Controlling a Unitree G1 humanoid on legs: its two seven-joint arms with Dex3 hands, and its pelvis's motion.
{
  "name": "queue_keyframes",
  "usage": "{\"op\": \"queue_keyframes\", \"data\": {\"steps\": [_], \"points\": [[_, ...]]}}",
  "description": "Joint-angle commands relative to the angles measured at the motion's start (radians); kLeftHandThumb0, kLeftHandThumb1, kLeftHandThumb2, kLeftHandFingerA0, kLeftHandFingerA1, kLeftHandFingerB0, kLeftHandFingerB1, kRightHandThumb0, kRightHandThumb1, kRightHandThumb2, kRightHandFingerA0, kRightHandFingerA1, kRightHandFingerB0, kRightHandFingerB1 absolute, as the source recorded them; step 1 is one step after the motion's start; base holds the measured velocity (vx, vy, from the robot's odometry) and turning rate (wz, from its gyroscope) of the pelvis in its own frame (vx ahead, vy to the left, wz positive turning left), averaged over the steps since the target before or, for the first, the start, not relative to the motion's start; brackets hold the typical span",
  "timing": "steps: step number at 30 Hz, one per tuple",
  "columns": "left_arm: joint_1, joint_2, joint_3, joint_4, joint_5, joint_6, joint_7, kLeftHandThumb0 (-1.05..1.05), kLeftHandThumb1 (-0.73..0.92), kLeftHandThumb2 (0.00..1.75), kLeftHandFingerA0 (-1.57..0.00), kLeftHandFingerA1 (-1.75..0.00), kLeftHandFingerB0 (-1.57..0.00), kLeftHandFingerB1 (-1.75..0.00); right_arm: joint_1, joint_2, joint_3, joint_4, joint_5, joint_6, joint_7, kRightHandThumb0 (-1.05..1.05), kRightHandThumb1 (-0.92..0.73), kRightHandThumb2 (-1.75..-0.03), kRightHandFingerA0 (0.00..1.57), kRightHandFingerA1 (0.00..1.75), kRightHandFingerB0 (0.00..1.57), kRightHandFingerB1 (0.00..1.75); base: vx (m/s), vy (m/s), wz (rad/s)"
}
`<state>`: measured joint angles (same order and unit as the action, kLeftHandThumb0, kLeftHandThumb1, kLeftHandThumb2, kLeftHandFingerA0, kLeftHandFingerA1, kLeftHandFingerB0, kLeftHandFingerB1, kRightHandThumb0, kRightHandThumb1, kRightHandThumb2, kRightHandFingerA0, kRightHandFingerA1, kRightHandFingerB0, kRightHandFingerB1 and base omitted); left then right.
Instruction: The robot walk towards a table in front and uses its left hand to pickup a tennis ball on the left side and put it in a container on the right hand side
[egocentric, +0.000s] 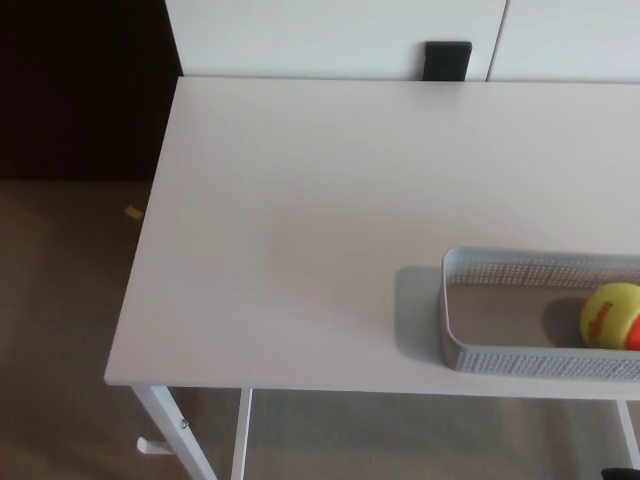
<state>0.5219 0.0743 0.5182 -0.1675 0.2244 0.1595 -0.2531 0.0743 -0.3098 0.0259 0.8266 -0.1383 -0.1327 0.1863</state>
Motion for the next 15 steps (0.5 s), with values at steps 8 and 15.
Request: {"op": "queue_keyframes", "data": {"steps": [8, 15], "points": [[-0.018, 0.148, 0.01, 0.748, -0.073, -0.384, -0.015, -0.72, 0.52, 0.91, 0.0, -0.37, -0.03, -0.32, 0.04, -0.043, -0.018, 0.071, 0.002, -0.009, -0.011, -0.27, -0.54, -1.04, 0.1, 0.51, 0.09, 0.5, 0.0, 0.0, 0.0], [-0.2, 0.19, -0.169, 0.856, -0.012, -0.256, -0.085, -0.57, 0.61, 0.61, -0.06, -0.32, -0.06, -0.26, 0.057, -0.035, -0.007, 0.111, -0.007, -0.037, -0.021, -0.51, -0.7, -0.61, 0.28, 0.38, 0.22, 0.32, 0.0, 0.0, 0.0]]}}
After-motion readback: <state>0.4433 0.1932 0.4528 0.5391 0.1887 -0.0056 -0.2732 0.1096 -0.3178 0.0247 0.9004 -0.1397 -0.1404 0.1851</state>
